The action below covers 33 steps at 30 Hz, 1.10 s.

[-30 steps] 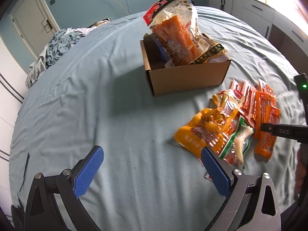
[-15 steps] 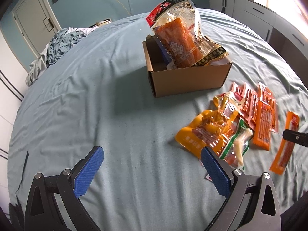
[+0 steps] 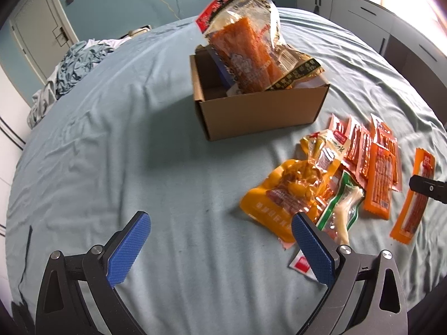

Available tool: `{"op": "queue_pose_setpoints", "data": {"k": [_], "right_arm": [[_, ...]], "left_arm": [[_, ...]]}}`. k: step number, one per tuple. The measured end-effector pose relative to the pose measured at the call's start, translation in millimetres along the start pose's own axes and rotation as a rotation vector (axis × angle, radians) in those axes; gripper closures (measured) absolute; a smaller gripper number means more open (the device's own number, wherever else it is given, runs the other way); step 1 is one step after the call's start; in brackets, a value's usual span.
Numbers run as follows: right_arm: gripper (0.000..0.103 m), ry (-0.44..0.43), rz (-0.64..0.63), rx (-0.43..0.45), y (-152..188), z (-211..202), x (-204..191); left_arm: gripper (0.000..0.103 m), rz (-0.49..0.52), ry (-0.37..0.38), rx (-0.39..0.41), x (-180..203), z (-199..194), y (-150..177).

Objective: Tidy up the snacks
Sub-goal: 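Grasp and lift the yellow vacuum snack bag with the left gripper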

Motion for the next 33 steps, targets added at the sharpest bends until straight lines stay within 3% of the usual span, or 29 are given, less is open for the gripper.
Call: {"op": "queue_pose_setpoints", "data": {"k": [8, 15, 17, 19, 22, 24, 29, 33], "right_arm": [[0.067, 0.006, -0.012, -0.022, -7, 15, -2], [0.067, 0.003, 0.004, -0.044, -11, 23, 4], [0.067, 0.006, 0.005, -0.046, -12, 26, 5], [0.067, 0.008, 0.004, -0.048, -13, 28, 5], [0.067, 0.01, 0.003, -0.054, -14, 32, 5], [0.067, 0.01, 0.003, -0.059, -14, 34, 6], [0.067, 0.014, 0.006, -0.063, -14, 37, 8], [0.067, 0.018, 0.018, -0.05, -16, 35, 10]], "left_arm": [[0.0, 0.115, 0.111, 0.047, 36, 21, -15], [0.0, 0.249, 0.106, 0.005, 82, 69, -12], [0.0, 0.252, 0.143, 0.025, 92, 74, -14], [0.0, 0.225, 0.18, -0.002, 97, 81, -18], [0.013, 0.163, 0.226, -0.033, 98, 87, -27], [0.033, 0.184, 0.228, -0.024, 103, 85, -31], [0.052, 0.225, 0.247, -0.03, 110, 76, -32], [0.057, 0.175, 0.257, -0.078, 99, 69, -35]]}}
Point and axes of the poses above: each gripper's, at about its wrist camera, not at the fingertips, and z roughly the way its jaws point, x to its right, y to its underside, the point moved 5 cm from there along z, roughly the way its jaws point, and after that the axes turned 7 degrees about -y, right-handed, at the moved point
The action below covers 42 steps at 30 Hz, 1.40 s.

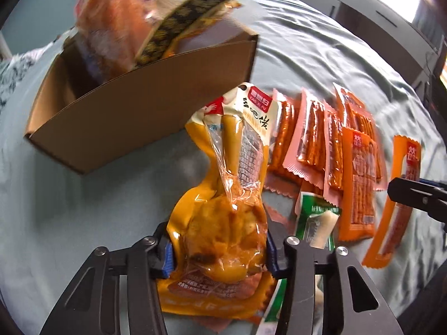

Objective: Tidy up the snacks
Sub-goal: 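Grasp and lift the yellow vacuum snack bag with the left gripper, then carry the yellow bag over the box and open the left gripper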

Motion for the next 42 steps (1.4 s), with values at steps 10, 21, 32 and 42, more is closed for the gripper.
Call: {"op": "queue_pose_setpoints", "data": {"k": [10, 21, 32, 42], "right_arm": [[0.067, 0.028, -0.005, 0.028, 2, -9, 3], [0.067, 0.018, -0.01, 0.046, 2, -14, 2], [0.067, -0.021, -0.066, 0.064, 2, -15, -14], [0.067, -0.021, -0.071, 0.048, -1, -5, -14]], "left_arm": [[0.057, -0.132, 0.044, 0.092, -27, -72, 4], [0.057, -0.292, 0.019, 0.245, -82, -153, 28], [0.057, -0.406, -0.039, 0.303, -123, -148, 10], [0.057, -0.457, -0.07, 0.356, -150, -120, -78]]}}
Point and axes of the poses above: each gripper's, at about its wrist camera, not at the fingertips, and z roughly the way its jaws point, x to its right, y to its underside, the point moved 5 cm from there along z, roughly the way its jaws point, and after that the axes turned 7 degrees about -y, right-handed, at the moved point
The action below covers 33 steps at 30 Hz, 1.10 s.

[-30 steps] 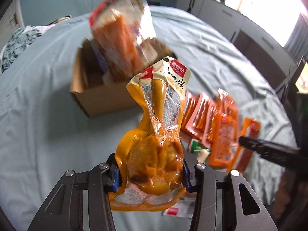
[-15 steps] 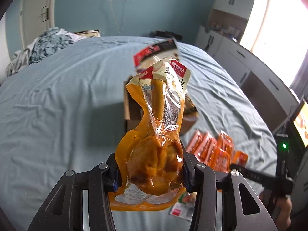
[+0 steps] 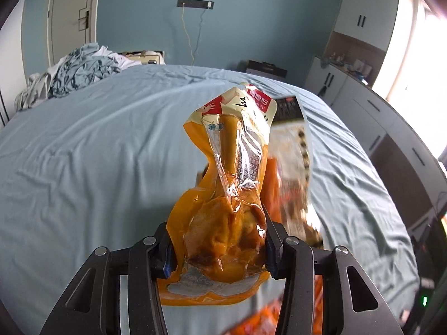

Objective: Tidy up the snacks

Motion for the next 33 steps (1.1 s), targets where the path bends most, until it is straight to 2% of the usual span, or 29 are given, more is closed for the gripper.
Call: {"op": "queue_pose_setpoints", "data": {"k": [4, 6, 8, 10, 12, 15, 17, 21, 22, 25, 28, 30, 33], "right_arm": [[0.067, -0.017, 0.016, -0.011, -1, 3, 1], [0.067, -0.007, 0.004, -0.01, -3, 6, 1], [0.067, -0.005, 0.001, -0.012, -3, 8, 1], [0.067, -0.008, 0.008, -0.013, -4, 10, 2], [0.067, -0.014, 0.014, -0.013, -4, 10, 3], [0.067, -0.023, 0.01, -0.01, -5, 10, 1], [0.067, -0.025, 0.0, -0.003, -5, 7, -1], [0.067, -0.034, -0.011, 0.019, -4, 0, -3], [0.067, -0.036, -0.014, 0.026, -4, -2, -4], [0.067, -0.042, -0.022, 0.046, -3, -9, -5], [0.067, -0.051, -0.037, 0.062, 0, -16, -9], [0.067, -0.069, -0.048, 0.068, 5, -21, -13], [0.067, -0.069, -0.069, 0.071, 13, -26, -18]], "left_arm": [[0.054, -0.025, 0.043, 0.013, 18, 23, -20], [0.043, -0.039, 0.055, 0.007, 22, 35, -22], [0.032, -0.035, 0.025, 0.008, 23, 44, -22], [0.031, -0.003, -0.022, 0.042, 23, 38, -20], [0.016, 0.02, -0.035, 0.074, 23, 28, -18], [0.016, 0.056, -0.068, 0.081, 16, 9, -12], [0.016, 0.08, -0.092, 0.056, 10, -7, -1], [0.016, 0.115, -0.141, -0.057, -4, -34, 32], [0.016, 0.103, -0.13, -0.107, -9, -45, 47], [0.016, 0.059, -0.062, -0.167, -14, -74, 75], [0.0, 0.042, -0.063, -0.199, -16, -89, 98], [0.0, 0.048, -0.058, -0.192, -16, -92, 110], [0.0, 0.083, -0.116, -0.197, -24, -84, 128]]}}
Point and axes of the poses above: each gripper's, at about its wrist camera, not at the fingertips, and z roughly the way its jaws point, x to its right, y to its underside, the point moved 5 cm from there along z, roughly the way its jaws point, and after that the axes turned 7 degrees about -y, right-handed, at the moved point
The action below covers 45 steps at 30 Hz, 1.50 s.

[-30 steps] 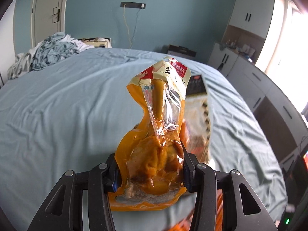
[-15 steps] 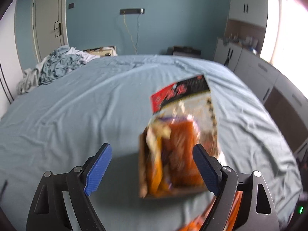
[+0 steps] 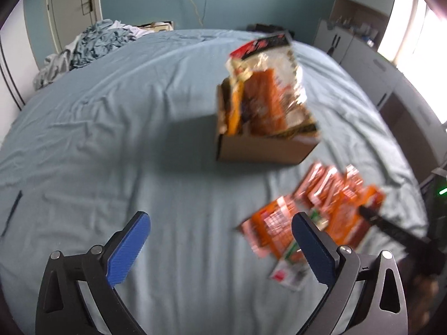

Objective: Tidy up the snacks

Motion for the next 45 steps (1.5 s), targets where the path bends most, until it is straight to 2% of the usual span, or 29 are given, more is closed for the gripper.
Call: {"op": "queue_pose_setpoints", "data": {"k": [4, 8, 11, 14, 17, 22, 23, 26, 30, 33, 37, 40, 43, 45], "right_arm": [[0.067, -0.028, -0.03, 0.002, -13, -10, -22], [0.067, -0.023, -0.134, 0.046, -54, -14, -74], [0.067, -0.038, -0.159, 0.052, -86, -6, -109], [0.067, -0.013, -0.199, 0.073, -122, 8, -142], [0.066, 0.029, -0.254, 0.073, -144, 31, -171], [0.05, 0.16, -0.339, 0.09, -154, 62, -191], [0.048, 0.168, -0.358, 0.087, -152, 66, -194], [0.043, 0.122, -0.384, 0.069, -142, 67, -200], [0.043, 0.099, -0.343, 0.078, -130, 44, -179], [0.043, 0.077, -0.332, 0.059, -108, 21, -155], [0.043, 0.103, -0.352, -0.029, -61, -5, -113], [0.043, 0.107, -0.3, -0.076, -29, -21, -78], [0.043, 0.144, -0.233, -0.052, -6, -31, -45], [0.043, 0.221, -0.206, -0.012, 12, -26, -17]], "left_arm": [[0.0, 0.04, -0.012, -0.02, -3, 14, -8], [0.0, 0.009, 0.008, 0.001, -12, 18, -15], [0.0, -0.001, -0.03, -0.058, -20, 38, -8], [0.002, -0.042, 0.02, -0.108, -25, 46, -7], [0.002, -0.067, 0.052, -0.087, -28, 42, -12], [0.002, -0.05, 0.049, -0.072, -27, 40, -14], [0.002, -0.055, 0.057, -0.078, -28, 41, -13], [0.002, -0.066, 0.07, -0.085, -27, 44, -13], [0.002, -0.055, 0.059, -0.076, -26, 42, -13], [0.002, -0.04, 0.053, -0.071, -24, 40, -12], [0.002, -0.004, 0.035, -0.058, -17, 36, -10], [0.002, 0.025, 0.028, -0.049, -11, 34, -7], [0.002, 0.051, 0.026, -0.05, -4, 36, -3], [0.002, 0.064, 0.014, -0.057, -1, 39, 1]]}}
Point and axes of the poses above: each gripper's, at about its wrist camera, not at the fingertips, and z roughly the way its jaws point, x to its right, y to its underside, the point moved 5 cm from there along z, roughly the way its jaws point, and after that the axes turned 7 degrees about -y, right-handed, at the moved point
